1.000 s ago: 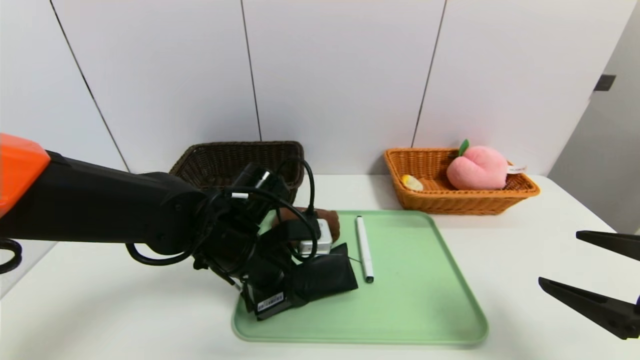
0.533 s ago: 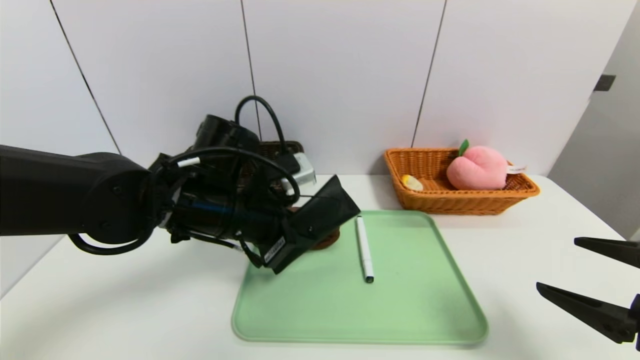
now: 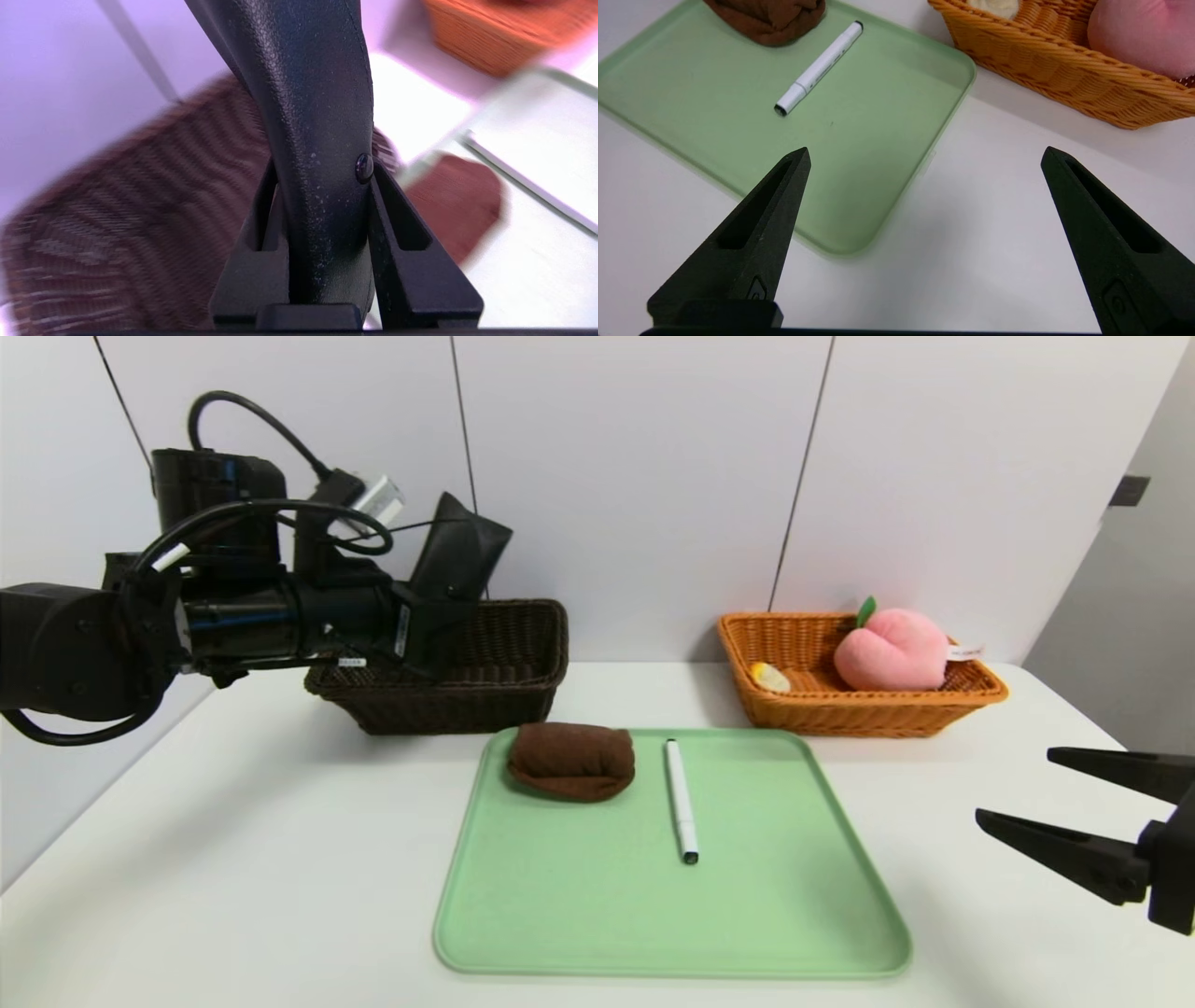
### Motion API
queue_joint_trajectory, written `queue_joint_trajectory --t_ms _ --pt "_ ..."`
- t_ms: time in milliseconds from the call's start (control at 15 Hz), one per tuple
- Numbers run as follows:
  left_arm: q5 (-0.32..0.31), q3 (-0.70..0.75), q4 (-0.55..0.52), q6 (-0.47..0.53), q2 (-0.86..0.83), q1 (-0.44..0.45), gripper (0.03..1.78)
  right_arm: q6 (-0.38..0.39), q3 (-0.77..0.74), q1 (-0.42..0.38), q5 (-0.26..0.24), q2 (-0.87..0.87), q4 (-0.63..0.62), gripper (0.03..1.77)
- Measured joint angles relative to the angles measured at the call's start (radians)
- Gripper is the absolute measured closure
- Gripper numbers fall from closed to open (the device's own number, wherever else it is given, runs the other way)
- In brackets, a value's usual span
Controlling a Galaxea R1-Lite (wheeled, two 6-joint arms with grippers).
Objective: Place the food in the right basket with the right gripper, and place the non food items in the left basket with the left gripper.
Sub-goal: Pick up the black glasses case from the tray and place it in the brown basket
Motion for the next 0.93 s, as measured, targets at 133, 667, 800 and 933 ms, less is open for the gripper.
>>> queue_joint_trajectory --t_ms 133,667,800,933 --pt "0.003 0.003 -0.105 -0.022 0.032 0.076 1.32 0.028 -0.005 0.000 -0.006 0.058 -0.104 0.09" --pt "0.086 -0.003 -0.277 -0.014 0.177 0.137 1.33 0.046 -0.002 -0.003 -0.006 0.147 -0.172 0.09" --pt "0.101 -0.017 -0.280 -0.009 0.202 0.147 1.33 0.046 0.001 -0.006 -0.005 0.149 -0.171 0.09" --pt "0.103 -0.023 -0.280 -0.006 0.223 0.157 1.33 0.046 0.003 -0.007 -0.004 0.150 -0.171 0.09"
